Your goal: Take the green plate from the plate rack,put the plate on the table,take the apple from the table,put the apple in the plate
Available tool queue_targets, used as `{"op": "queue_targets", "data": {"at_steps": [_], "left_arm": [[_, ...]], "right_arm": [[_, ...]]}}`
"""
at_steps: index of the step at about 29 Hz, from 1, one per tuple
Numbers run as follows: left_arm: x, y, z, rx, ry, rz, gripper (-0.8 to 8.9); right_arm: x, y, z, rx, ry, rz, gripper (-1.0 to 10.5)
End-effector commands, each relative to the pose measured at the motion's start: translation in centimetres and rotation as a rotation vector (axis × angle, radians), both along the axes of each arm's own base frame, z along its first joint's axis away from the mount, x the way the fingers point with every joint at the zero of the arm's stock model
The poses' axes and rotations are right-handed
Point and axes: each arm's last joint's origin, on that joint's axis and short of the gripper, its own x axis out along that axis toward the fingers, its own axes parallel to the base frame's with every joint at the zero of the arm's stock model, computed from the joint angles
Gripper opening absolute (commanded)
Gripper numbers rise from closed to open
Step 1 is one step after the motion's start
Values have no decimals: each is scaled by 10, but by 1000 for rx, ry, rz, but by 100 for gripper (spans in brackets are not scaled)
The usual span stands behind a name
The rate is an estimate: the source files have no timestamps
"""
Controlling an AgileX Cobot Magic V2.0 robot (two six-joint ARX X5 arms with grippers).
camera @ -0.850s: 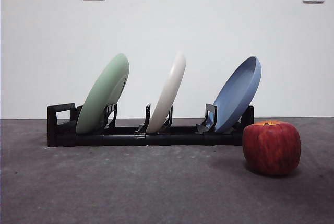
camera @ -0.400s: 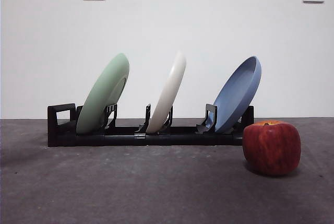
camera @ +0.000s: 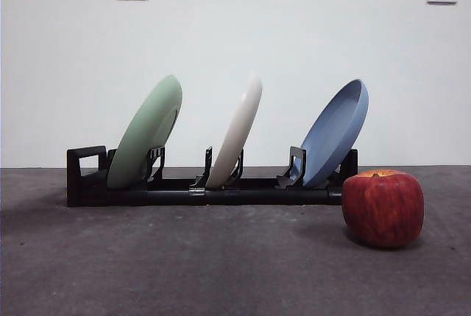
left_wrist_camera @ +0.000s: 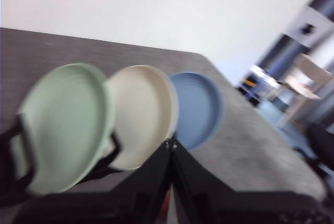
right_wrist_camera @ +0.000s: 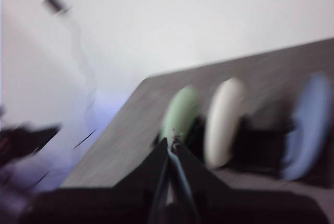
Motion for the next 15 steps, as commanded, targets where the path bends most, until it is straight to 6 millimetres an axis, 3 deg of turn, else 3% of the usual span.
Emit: {"op": "queue_targets", "data": {"at_steps": [1, 5, 9, 11, 13, 15], "left_arm": [[9, -4, 29, 23, -47, -82, -5], [24, -10, 54, 64, -46, -122, -5], [41, -19, 67, 102, -22, -165, -5], [50, -24, 69, 121, -7, -189, 2], [61, -30, 68, 141, 10, -194, 40], [73, -36, 65, 163, 36, -169, 213]], "right_arm": [[17, 5, 13, -38, 46, 145, -10], [44, 18, 20, -144, 145, 203, -7], [70, 34, 19, -312, 239, 144, 24], [82, 43, 17, -372, 278, 112, 149], [93, 51, 14, -420, 304, 88, 346], [102, 57, 13, -448, 318, 76, 537]]}}
